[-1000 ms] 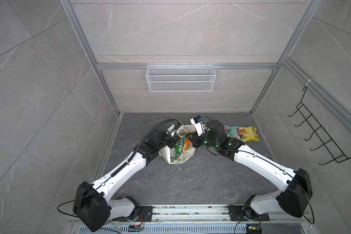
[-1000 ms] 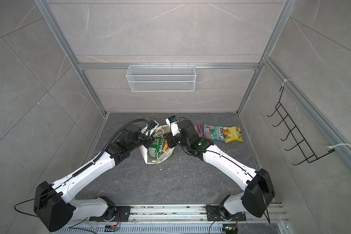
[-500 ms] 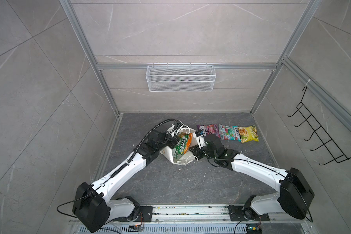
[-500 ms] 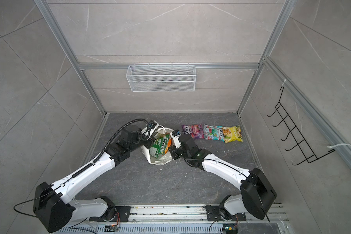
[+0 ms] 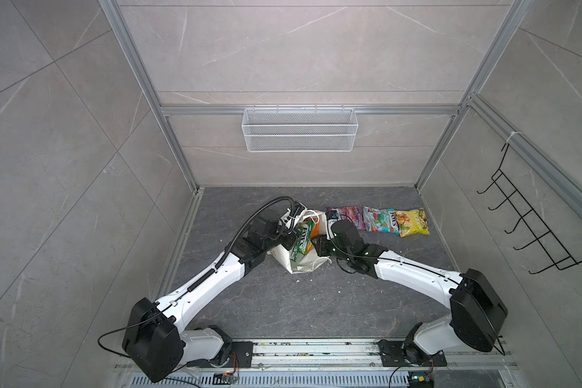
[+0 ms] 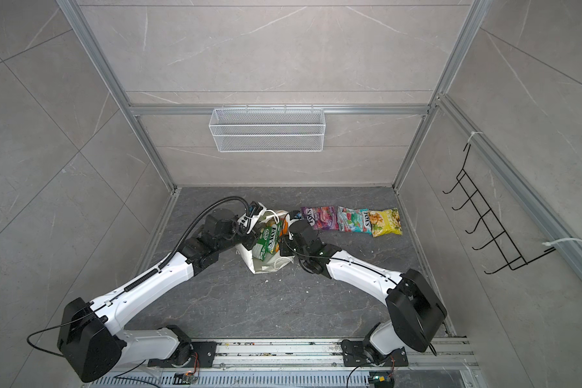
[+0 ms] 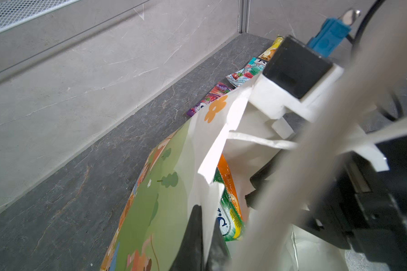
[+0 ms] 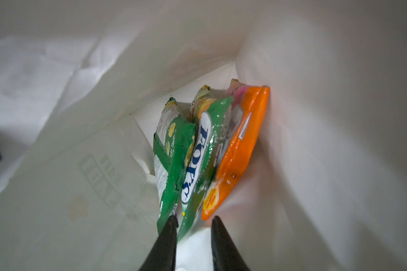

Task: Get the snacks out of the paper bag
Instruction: 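Lower the right gripper into the bag toward the green Fox's packet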

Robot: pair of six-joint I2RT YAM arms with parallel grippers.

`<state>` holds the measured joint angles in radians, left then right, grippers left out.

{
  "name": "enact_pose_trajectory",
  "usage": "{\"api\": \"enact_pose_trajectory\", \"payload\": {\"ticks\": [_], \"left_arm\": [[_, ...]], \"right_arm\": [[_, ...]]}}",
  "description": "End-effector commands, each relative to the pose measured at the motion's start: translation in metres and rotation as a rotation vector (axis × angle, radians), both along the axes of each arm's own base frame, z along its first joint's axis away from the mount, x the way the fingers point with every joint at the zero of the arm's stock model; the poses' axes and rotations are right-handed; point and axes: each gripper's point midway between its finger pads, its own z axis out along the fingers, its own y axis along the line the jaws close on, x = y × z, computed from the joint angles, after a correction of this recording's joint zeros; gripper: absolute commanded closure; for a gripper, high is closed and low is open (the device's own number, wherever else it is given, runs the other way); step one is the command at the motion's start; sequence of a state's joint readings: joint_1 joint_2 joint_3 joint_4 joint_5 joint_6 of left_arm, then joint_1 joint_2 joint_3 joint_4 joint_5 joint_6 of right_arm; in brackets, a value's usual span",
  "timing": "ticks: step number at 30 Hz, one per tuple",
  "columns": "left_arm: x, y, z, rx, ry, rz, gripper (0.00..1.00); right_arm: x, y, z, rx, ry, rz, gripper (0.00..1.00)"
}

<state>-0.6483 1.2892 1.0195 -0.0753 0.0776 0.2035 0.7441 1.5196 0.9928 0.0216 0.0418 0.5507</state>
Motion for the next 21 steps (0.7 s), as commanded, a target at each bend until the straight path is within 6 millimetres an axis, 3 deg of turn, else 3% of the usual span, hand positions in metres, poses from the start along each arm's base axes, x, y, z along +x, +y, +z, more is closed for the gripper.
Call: {"api": "enact_pose_trajectory", "payload": {"ticks": [1, 4, 13, 18, 21], "left_arm": [[-0.004, -0.014, 0.022, -0.089, -0.035, -0.046, 1.0], [-0.003, -0.014, 0.025, -0.095, -0.043, -0.042, 1.0], [-0.004, -0.019, 0.029, -0.119, -0.046, -0.058, 1.0], [-0.002, -0.021, 0.027, -0.12, -0.045, -0.058, 1.0], [-0.001, -0.022, 0.027, -0.125, -0.045, -0.06, 1.0]], "right_arm": [[0.015, -0.005, 0.0, 0.0, 0.018, -0.111, 0.71], [0.022, -0.013, -0.007, -0.033, 0.049, -0.188, 0.7], [0.029, 0.013, -0.006, -0.003, 0.053, -0.105, 0.66], [0.033, 0.021, -0.021, -0.032, 0.096, -0.09, 0.65], [0.035, 0.022, -0.03, -0.046, 0.118, -0.098, 0.71]]}}
